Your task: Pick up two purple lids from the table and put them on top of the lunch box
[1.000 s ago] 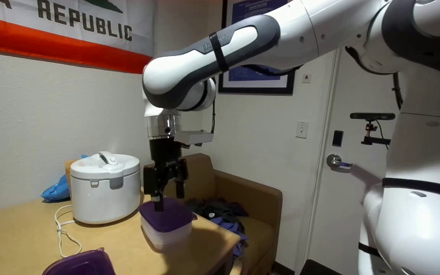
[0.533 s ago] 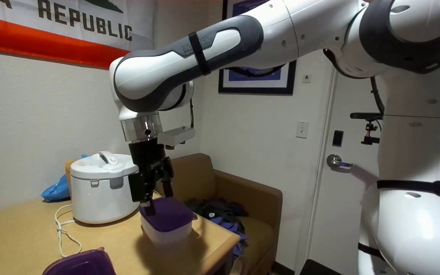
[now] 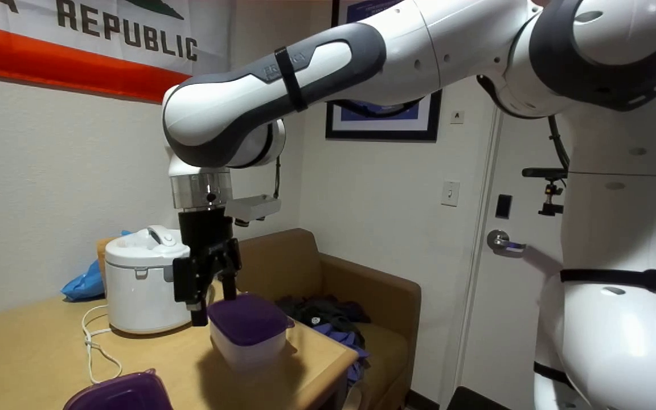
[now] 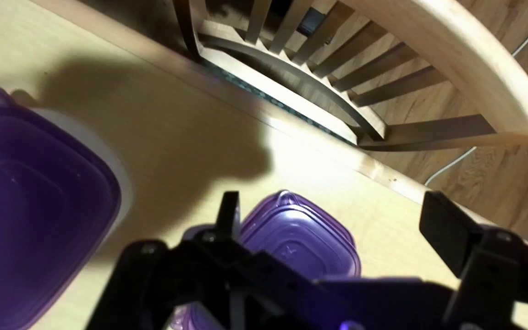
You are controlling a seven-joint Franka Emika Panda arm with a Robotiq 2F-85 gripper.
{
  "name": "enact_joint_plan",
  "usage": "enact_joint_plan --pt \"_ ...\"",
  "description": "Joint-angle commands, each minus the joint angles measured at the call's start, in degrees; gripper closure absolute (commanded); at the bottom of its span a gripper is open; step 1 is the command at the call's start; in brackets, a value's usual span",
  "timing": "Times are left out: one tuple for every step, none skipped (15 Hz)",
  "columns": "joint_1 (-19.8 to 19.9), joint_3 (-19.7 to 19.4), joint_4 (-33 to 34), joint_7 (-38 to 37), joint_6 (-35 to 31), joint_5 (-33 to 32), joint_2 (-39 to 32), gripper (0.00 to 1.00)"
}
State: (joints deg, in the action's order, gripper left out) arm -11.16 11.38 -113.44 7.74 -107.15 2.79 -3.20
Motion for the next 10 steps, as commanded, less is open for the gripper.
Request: enact_joint_plan --pt "0.47 -0.06 3.29 3.58 -3.47 5.13 -4.40 0.00" --pt "1.00 -0.27 3.71 4.58 -4.92 7.95 -5.91 0.00" --pt "1.53 -0.38 4.18 5.61 -5.99 10.98 -7.31 0.00" --pt "2.20 -0.57 4.68 6.15 -6.95 14.54 -9.09 0.00" --pt "2.83 -0.67 5.31 6.48 -7.31 17.55 -10.69 0.00" --pt "3.46 -0.85 6.02 5.52 -7.47 20.14 -12.41 0.00" --pt "4.05 -1.00 6.55 4.44 -7.88 22.29 -13.94 0.00" --pt "4.53 -1.19 6.95 3.02 -8.47 23.80 -15.28 0.00" --pt "4.88 -1.22 7.18 2.57 -9.47 24.81 -16.25 0.00" --pt "5.22 -1.12 7.54 3.08 -10.48 25.43 -17.15 0.00"
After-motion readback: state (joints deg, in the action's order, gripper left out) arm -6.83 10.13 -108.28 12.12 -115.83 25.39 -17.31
